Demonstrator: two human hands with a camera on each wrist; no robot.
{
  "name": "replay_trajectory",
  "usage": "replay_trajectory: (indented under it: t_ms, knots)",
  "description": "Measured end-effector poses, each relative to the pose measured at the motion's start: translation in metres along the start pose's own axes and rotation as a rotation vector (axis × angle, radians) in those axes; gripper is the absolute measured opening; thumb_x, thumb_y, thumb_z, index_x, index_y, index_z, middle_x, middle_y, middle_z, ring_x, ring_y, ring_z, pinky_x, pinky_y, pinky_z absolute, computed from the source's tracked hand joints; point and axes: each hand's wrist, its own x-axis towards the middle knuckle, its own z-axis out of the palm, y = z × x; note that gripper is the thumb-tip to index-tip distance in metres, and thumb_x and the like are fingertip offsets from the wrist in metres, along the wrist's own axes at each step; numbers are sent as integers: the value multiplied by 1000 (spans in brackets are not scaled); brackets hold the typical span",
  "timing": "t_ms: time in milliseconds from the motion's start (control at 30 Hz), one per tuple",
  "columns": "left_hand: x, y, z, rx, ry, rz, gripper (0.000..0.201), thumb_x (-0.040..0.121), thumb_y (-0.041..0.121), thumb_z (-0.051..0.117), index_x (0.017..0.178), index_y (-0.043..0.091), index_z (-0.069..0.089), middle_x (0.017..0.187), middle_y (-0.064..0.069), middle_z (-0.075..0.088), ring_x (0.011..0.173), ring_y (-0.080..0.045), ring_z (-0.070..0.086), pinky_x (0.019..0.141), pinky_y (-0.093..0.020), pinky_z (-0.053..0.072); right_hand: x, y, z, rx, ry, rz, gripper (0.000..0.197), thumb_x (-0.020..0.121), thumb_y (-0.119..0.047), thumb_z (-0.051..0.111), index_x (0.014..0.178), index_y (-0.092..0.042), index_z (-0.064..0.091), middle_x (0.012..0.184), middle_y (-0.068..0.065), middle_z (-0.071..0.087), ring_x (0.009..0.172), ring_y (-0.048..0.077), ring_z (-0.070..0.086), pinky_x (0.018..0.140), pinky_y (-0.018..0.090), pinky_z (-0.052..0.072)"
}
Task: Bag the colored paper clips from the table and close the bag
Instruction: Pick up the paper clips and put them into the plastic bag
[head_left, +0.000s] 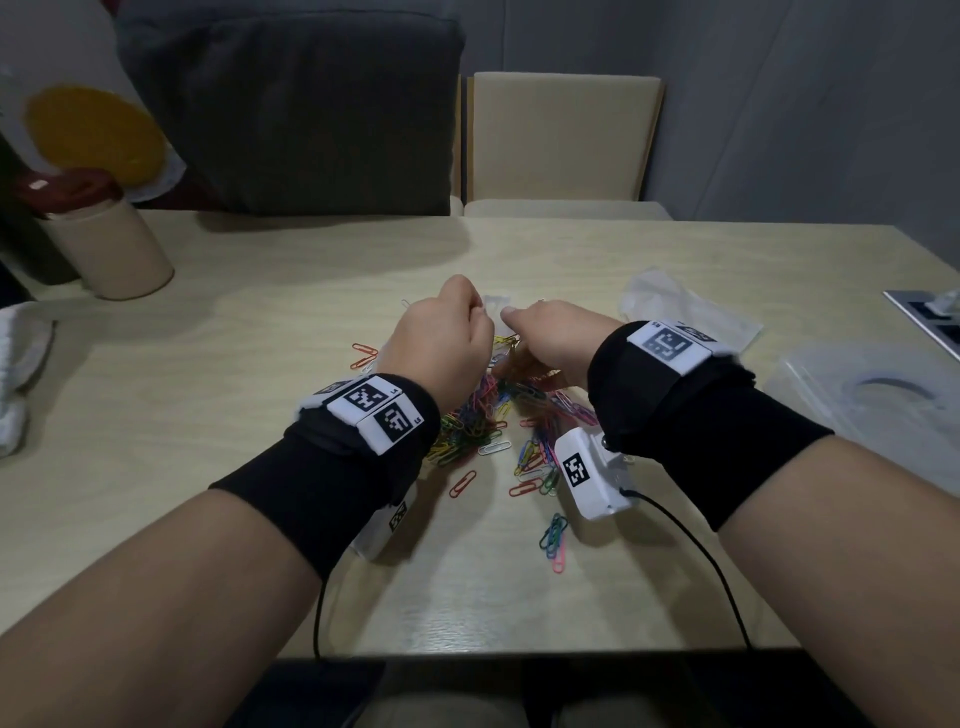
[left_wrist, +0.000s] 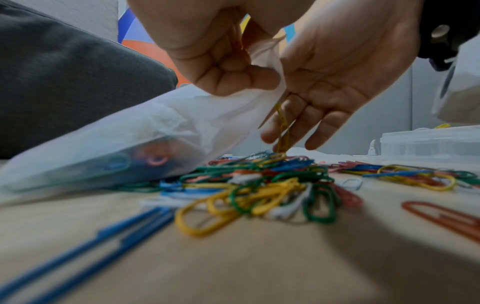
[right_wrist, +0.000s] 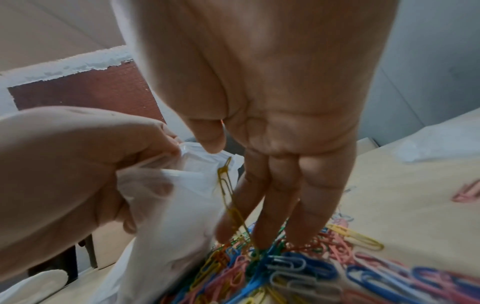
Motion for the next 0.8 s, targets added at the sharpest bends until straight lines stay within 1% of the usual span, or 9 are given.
replay_trajectory:
  t_ms: [67, 100, 167, 267, 400, 500, 667, 733, 800]
  knots:
    - [0, 0, -1, -2, 2, -5, 15, 95, 28, 38, 95, 17, 49, 71, -4, 57, 70, -30, 55, 61, -37, 45, -1, 0, -1, 83, 2, 15, 46, 97, -43, 31, 106, -5, 54, 94, 16, 73, 91, 34, 68, 94, 46, 51]
    - [0, 0, -1, -2, 2, -6, 15, 95, 28, 38, 95, 17, 49, 71, -4, 57, 70, -30, 55, 61, -37, 46, -1, 0, -2, 162, 4, 29, 38, 100, -39, 32, 103, -7, 52, 83, 12, 70, 79, 30, 68, 84, 39, 54]
    - [0, 0, -1, 4, 1, -5, 15, 95, 28, 38, 95, 17, 48, 69, -3, 56, 69, -29, 55, 60, -36, 46, -6, -4, -9, 291, 8, 58, 25, 102, -28, 35, 95, -9, 49, 68, 8, 58, 57, 22, 61, 61, 26, 47]
    - [0, 0, 0, 11, 0, -5, 14, 96, 28, 37, 94, 18, 48, 67, 0, 54, 67, -28, 54, 58, -34, 42, -7, -11, -16, 285, 63, -1, 21, 99, -17, 38, 85, -8, 51, 68, 9, 54, 53, 19, 58, 53, 24, 42]
    - [1, -1, 1, 8, 6, -4, 14, 95, 28, 37, 93, 18, 47, 66, -1, 52, 68, -29, 54, 58, -34, 39, -10, -21, -19, 29, 99, -194, 21, 96, -11, 42, 95, -8, 63, 89, 7, 69, 74, 20, 65, 67, 29, 52]
    - [1, 0, 1, 12, 6, -9, 15, 96, 28, 37, 95, 17, 47, 68, -2, 53, 69, -30, 54, 58, -35, 42, -9, -18, -17, -147, 167, -282, 23, 94, -10, 41, 108, -16, 57, 104, 7, 68, 90, 24, 63, 71, 32, 49]
    - [0, 0, -1, 12, 5, -9, 18, 96, 29, 36, 99, 16, 48, 72, -6, 58, 69, -31, 55, 61, -38, 46, 8, 1, -18, -177, 271, -230, 23, 94, -10, 41, 112, -15, 54, 108, 10, 61, 88, 26, 57, 67, 30, 45]
    - [0, 0, -1, 26, 5, -3, 17, 96, 29, 36, 98, 16, 48, 68, -2, 54, 69, -30, 54, 59, -35, 43, 16, 9, -15, -314, 266, -162, 28, 95, -15, 42, 121, -14, 53, 121, 13, 57, 98, 28, 56, 76, 30, 44]
    - [0, 0, 0, 54, 4, 19, 15, 96, 28, 37, 97, 16, 46, 64, 1, 50, 68, -30, 51, 57, -34, 37, 23, 18, -8, -490, 171, -112, 42, 98, -31, 46, 137, -16, 44, 139, 15, 46, 118, 33, 53, 93, 36, 46]
